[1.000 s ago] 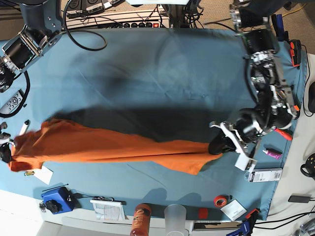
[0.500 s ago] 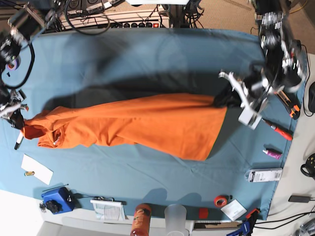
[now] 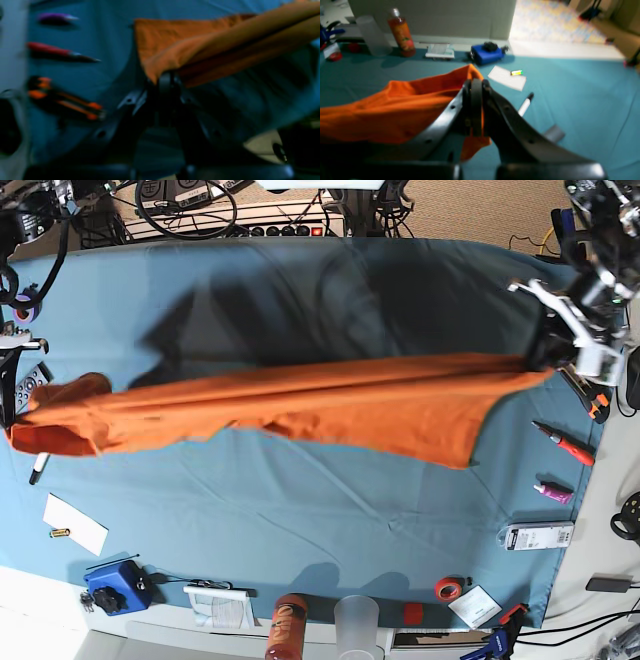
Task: Layout the t-shirt on the table in an organized manner, then fold the t-shirt properly
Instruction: 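Lift and swing the shirt with both grippers to spread it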
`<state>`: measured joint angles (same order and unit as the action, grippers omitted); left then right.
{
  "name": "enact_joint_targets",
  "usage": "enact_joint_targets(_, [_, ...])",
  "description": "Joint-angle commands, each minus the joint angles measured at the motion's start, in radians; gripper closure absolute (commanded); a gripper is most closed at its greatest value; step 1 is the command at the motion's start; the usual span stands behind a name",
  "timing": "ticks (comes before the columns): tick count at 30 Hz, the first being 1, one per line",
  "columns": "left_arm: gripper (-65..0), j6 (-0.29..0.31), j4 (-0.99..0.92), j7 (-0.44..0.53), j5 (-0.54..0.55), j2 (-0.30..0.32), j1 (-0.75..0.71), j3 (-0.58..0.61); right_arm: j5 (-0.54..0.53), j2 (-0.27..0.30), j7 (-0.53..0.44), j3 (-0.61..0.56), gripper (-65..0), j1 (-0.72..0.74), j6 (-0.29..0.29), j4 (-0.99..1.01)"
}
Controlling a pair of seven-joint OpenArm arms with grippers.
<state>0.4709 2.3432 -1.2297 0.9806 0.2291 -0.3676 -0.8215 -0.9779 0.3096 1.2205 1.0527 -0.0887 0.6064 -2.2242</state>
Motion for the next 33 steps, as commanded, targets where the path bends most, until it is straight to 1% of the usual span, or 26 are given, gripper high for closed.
enact_joint_targets(1, [0.0,-0.001,0.013,0.026,0.021,0.009,0.002,-0.038,0.002,0.02,-0.044,0.009,0.0,0.008,-0.005,-0.029])
enact_joint_targets(6, [0.0,0.002,0.013,0.045,0.101,0.009,0.002,-0.166,0.038,0.02,-0.098,0.009,0.0,0.042,-0.005,-0.118])
enact_joint_targets(8, [0.0,0.003,0.013,0.045,0.132,0.009,0.002,-0.21,0.071,0.02,-0.106,0.009,0.0,0.063,-0.005,-0.132])
enact_joint_targets(9, [0.0,0.014,0.013,0.04,0.14,0.009,0.002,-0.229,0.08,0.02,-0.108,0.009,0.0,0.064,-0.005,-0.132])
enact_joint_targets(10, [0.0,0.026,0.013,0.033,0.148,0.008,0.002,-0.246,0.081,0.02,-0.107,0.009,0.0,0.063,-0.007,-0.132])
enact_joint_targets(12, [0.0,0.026,0.013,0.02,0.177,0.005,0.002,-0.276,0.081,0.019,-0.107,0.009,0.0,0.06,-0.012,-0.132])
enact_joint_targets(14, [0.0,0.029,0.013,0.01,0.209,0.0,-0.001,-0.294,0.082,0.015,-0.103,0.009,0.0,0.051,-0.012,-0.132])
enact_joint_targets(19, [0.0,0.028,0.013,0.006,0.21,0.0,-0.004,-0.294,0.081,0.003,-0.087,0.009,0.0,0.047,-0.012,-0.132])
enact_joint_targets(23, [0.0,0.028,0.013,0.002,0.209,-0.002,-0.004,-0.294,0.08,-0.033,-0.074,-0.002,0.0,0.006,-0.012,-0.132])
enact_joint_targets(25, [0.0,0.028,0.013,0.002,0.209,-0.002,-0.004,-0.294,0.08,-0.06,-0.068,-0.042,0.0,-0.021,-0.012,-0.132])
enact_joint_targets(28, [0.0,0.028,0.013,-0.001,0.206,-0.002,-0.003,-0.294,0.09,-0.1,-0.068,-0.172,0.0,-0.047,-0.011,-0.132])
enact_joint_targets(30, [0.0,0.028,0.013,0.0,0.183,-0.002,-0.003,-0.294,0.147,-0.119,-0.071,-0.294,0.0,-0.047,-0.011,-0.132])
enact_joint_targets(33, [0.0,0.028,0.013,0.003,0.131,-0.002,-0.003,-0.294,0.267,-0.13,-0.087,-0.491,0.0,-0.047,-0.003,-0.132])
